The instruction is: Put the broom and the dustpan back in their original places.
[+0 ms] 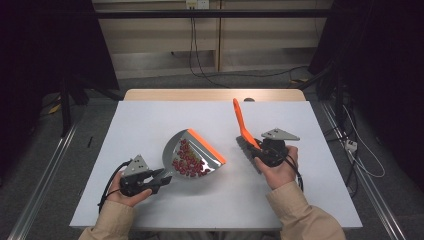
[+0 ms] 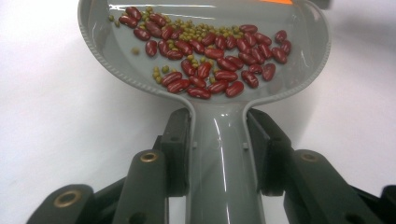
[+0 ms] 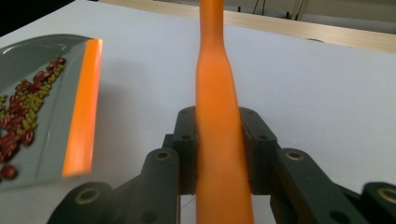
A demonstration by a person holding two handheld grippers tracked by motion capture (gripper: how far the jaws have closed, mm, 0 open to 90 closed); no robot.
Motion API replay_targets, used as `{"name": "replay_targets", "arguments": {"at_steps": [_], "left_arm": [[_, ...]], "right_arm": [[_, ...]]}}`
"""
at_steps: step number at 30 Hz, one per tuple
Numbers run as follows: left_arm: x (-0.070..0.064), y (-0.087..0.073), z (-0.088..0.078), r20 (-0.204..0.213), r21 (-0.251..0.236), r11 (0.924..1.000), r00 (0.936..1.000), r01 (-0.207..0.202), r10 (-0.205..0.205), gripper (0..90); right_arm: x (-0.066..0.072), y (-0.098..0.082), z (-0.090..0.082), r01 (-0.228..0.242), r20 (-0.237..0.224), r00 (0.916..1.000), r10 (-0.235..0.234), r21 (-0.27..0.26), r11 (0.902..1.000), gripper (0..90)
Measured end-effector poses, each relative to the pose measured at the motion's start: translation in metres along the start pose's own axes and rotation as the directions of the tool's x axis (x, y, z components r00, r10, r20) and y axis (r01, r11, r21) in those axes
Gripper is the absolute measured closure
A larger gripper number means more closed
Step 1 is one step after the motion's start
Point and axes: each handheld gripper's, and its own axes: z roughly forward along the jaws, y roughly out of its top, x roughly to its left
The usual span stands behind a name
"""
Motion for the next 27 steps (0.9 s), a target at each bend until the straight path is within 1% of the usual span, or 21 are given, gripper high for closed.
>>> {"name": "replay_targets", "arguments": {"at_steps": [4, 6, 8, 9, 10, 13, 15, 19, 22, 24, 26, 27], "left_arm": [[0.008, -0.001, -0.003, -0.044, -0.004, 0.9991, 0.9981, 0.042, -0.042, 62.7], [0.011, -0.002, -0.003, -0.066, -0.007, 0.9986, 0.9964, 0.053, -0.053, 62.7], [0.015, -0.003, -0.004, -0.092, -0.013, 0.9971, 0.9929, 0.075, -0.075, 62.7], [0.017, -0.003, -0.005, -0.1, -0.014, 0.9968, 0.9919, 0.078, -0.08, 62.7], [0.019, -0.004, -0.005, -0.109, -0.018, 0.9956, 0.9897, 0.092, -0.093, 62.7], [0.023, -0.005, -0.006, -0.141, -0.019, 0.9941, 0.984, 0.107, -0.109, 62.7], [0.026, -0.006, -0.006, -0.155, -0.023, 0.9924, 0.9803, 0.121, -0.123, 62.7], [0.032, -0.007, -0.005, -0.197, -0.024, 0.9881, 0.9683, 0.152, -0.154, 62.6], [0.036, -0.008, -0.005, -0.223, -0.021, 0.9865, 0.961, 0.163, -0.163, 62.7], [0.038, -0.009, -0.004, -0.24, -0.021, 0.9834, 0.9539, 0.18, -0.18, 62.7], [0.041, -0.01, -0.003, -0.258, -0.017, 0.982, 0.9481, 0.188, -0.186, 62.7], [0.042, -0.01, -0.003, -0.267, -0.014, 0.9804, 0.9442, 0.197, -0.193, 62.6]], "right_arm": [[-0.007, -0.003, -0.003, -0.009, 0.005, 0.9999, 0.009, 0.006, 0.9999, 71.3], [-0.01, -0.004, -0.004, -0.014, 0.007, 0.9999, 0.014, 0.005, 0.9999, 71.3], [-0.013, -0.004, -0.005, -0.019, 0.009, 0.9998, 0.019, 0.004, 0.9998, 71.3], [-0.014, -0.005, -0.005, -0.018, 0.012, 0.9998, 0.018, 0.005, 0.9998, 71.3], [-0.016, -0.005, -0.006, -0.02, 0.012, 0.9997, 0.02, 0.006, 0.9998, 71.3], [-0.021, -0.006, -0.007, -0.017, 0.025, 0.9995, 0.017, 0.008, 0.9998, 71.3], [-0.026, -0.007, -0.008, -0.026, 0.034, 0.9991, 0.026, 0.009, 0.9996, 71.3], [-0.035, -0.009, -0.01, -0.033, 0.048, 0.9983, 0.033, 0.012, 0.9994, 71.3], [-0.04, -0.01, -0.011, -0.032, 0.066, 0.9973, 0.031, 0.017, 0.9993, 71.3], [-0.044, -0.011, -0.012, -0.04, 0.076, 0.9963, 0.039, 0.013, 0.9991, 71.2], [-0.048, -0.012, -0.013, -0.05, 0.085, 0.9952, 0.048, 0.011, 0.9987, 71.2], [-0.05, -0.012, -0.013, -0.05, 0.089, 0.9948, 0.049, 0.009, 0.9987, 71.2]]}}
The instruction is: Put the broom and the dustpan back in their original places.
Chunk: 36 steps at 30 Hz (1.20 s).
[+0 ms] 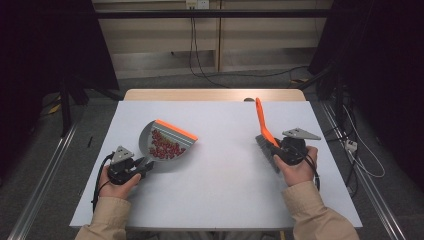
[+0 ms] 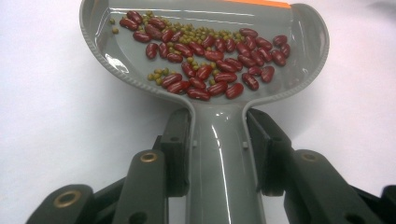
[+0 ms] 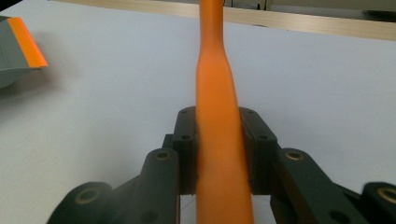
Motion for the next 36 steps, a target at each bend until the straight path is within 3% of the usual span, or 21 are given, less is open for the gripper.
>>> {"name": "replay_targets", "arguments": {"at_steps": [7, 13, 18, 23, 27, 31, 36], "left_arm": [[0.01, 0.0, 0.002, -0.059, 0.014, 0.9987, 0.9971, 0.049, -0.048, 62.7], [0.016, -0.001, 0.003, -0.11, 0.017, 0.9958, 0.9901, 0.09, -0.087, 62.7], [0.018, -0.001, 0.007, -0.145, 0.024, 0.9922, 0.9823, 0.123, -0.118, 62.6], [0.015, -0.001, 0.009, -0.161, 0.038, 0.992, 0.9805, 0.12, -0.113, 62.3], [0.009, -0.002, 0.01, -0.133, 0.026, 0.9925, 0.9845, 0.12, -0.115, 61.1], [-0.002, -0.002, 0.01, -0.08, 0.013, 0.9928, 0.9898, 0.119, -0.117, 55.4], [-0.016, -0.003, 0.01, 0.009, 0.001, 0.9911, 0.9911, 0.133, -0.133, 41.6]], "right_arm": [[-0.013, 0.0, -0.001, -0.014, 0.038, 0.9992, 0.014, -0.001, 0.9999, 71.2], [-0.024, -0.001, -0.007, -0.02, 0.077, 0.9968, 0.021, -0.005, 0.9998, 71.2], [-0.036, -0.003, -0.008, 0.004, 0.137, 0.9906, -0.005, 0.008, 1.0, 71.2], [-0.034, -0.011, -0.002, 0.052, 0.183, 0.9813, -0.061, 0.055, 0.9971, 71.1], [-0.024, -0.014, 0.002, 0.061, 0.181, 0.981, -0.07, 0.056, 0.9966, 70.7], [-0.015, -0.014, 0.003, 0.031, 0.142, 0.9891, -0.037, 0.048, 0.9984, 68.4], [-0.004, -0.018, 0.007, -0.015, 0.01, 0.9998, 0.015, 0.021, 0.9997, 63.2]]}}
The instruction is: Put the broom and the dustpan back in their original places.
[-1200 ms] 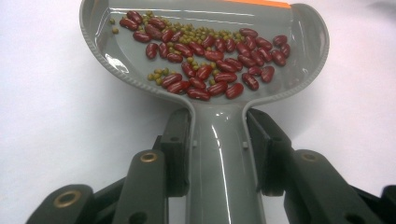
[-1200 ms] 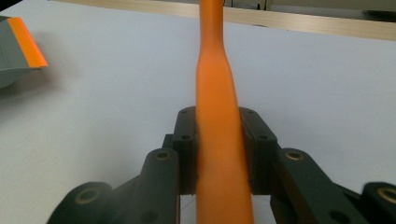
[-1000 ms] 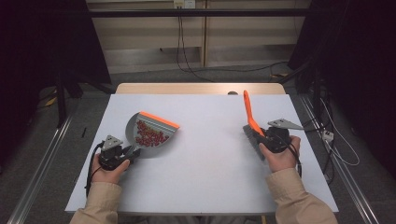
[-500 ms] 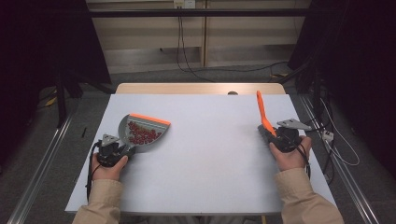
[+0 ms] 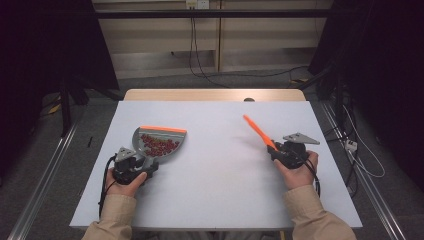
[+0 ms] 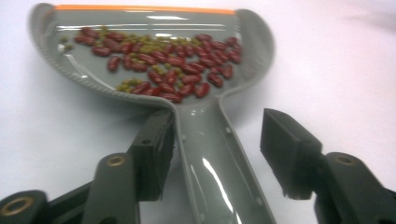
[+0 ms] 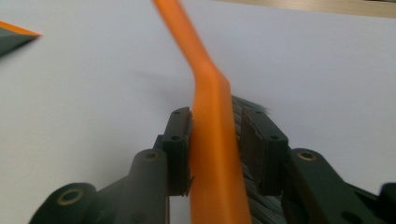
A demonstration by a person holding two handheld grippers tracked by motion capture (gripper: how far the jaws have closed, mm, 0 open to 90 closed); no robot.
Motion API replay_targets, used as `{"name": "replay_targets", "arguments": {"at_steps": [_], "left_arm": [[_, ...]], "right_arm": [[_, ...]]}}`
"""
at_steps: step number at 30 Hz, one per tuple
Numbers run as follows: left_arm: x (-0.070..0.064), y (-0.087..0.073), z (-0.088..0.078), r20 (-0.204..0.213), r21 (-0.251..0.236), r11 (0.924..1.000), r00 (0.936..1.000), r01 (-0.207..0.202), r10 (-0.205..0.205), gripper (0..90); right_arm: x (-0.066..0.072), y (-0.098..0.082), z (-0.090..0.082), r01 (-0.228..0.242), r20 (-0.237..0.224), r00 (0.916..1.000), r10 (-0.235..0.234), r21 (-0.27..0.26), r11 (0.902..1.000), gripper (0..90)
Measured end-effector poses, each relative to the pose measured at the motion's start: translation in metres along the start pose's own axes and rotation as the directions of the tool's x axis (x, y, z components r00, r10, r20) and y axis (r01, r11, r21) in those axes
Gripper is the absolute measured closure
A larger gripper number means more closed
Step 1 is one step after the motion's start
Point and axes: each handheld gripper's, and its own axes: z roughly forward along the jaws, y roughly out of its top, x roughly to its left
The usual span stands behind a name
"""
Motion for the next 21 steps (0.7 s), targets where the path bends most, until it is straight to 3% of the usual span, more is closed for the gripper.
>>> {"name": "replay_targets", "arguments": {"at_steps": [2, 4, 9, 13, 16, 18, 21], "left_arm": [[-0.006, -0.002, 0.0, 0.048, 0.0, 1.0, 0.9988, -0.004, 0.004, 35.8], [-0.008, -0.003, -0.004, 0.065, -0.03, 0.9995, 0.9978, -0.009, 0.01, 28.7], [-0.004, -0.002, -0.012, 0.063, -0.124, 0.9922, 0.9979, -0.005, 0.013, 15.0], [-0.002, 0.0, -0.016, 0.081, -0.177, 0.9838, 0.9958, -0.028, 0.043, 11.7], [-0.003, 0.0, -0.017, 0.096, -0.184, 0.9811, 0.9924, -0.058, 0.077, 11.3], [-0.003, 0.0, -0.016, 0.107, -0.191, 0.9793, 0.9902, -0.068, 0.09, 11.2], [-0.003, 0.0, -0.016, 0.115, -0.19, 0.9793, 0.989, -0.069, 0.093, 10.2]], "right_arm": [[0.003, -0.001, -0.001, -0.046, -0.074, 0.9963, 0.043, -0.032, 0.9984, 57.6], [0.006, -0.001, -0.003, -0.064, -0.126, 0.9904, 0.058, -0.045, 0.9969, 51.7], [0.008, -0.007, -0.008, -0.07, -0.197, 0.9789, 0.055, -0.068, 0.9953, 42.2], [0.007, -0.017, -0.014, -0.09, -0.221, 0.9729, 0.069, -0.083, 0.9925, 37.4], [0.008, -0.023, -0.018, -0.072, -0.231, 0.972, 0.046, -0.106, 0.9918, 33.8], [0.008, -0.027, -0.02, -0.077, -0.25, 0.9671, 0.048, -0.108, 0.9912, 33.2], [0.008, -0.03, -0.023, -0.048, -0.248, 0.9687, 0.018, -0.113, 0.9924, 31.1]]}}
